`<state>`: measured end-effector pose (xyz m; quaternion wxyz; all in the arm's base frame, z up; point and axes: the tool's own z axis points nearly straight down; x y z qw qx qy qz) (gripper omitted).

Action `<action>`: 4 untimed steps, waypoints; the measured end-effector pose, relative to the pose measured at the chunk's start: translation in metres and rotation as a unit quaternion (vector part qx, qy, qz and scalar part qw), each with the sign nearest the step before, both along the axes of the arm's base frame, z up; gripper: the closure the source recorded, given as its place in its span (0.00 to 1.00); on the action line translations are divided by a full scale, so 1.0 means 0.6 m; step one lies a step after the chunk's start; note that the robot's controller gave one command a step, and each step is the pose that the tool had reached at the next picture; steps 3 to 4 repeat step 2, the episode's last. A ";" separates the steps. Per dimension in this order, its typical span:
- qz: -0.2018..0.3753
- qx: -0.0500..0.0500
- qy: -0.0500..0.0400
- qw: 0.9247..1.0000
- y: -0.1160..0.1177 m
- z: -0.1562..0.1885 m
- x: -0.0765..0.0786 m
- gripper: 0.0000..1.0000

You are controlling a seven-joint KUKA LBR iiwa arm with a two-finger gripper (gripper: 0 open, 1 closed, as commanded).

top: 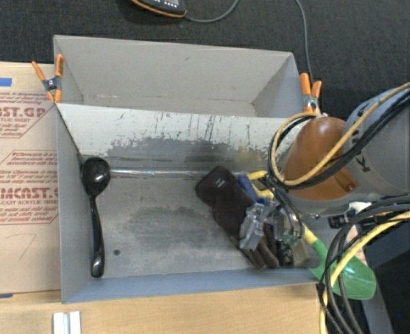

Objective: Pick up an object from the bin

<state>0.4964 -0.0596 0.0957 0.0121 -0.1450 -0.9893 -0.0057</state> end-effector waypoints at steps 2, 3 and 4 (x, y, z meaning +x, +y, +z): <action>-0.002 0.001 0.006 1.000 0.000 0.024 -0.003 1.00; -0.002 0.001 0.006 1.000 0.000 0.024 -0.003 1.00; -0.002 0.001 0.006 1.000 0.000 0.024 -0.003 1.00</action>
Offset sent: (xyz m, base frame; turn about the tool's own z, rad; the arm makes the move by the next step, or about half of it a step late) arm 0.0129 0.0006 0.1795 0.0284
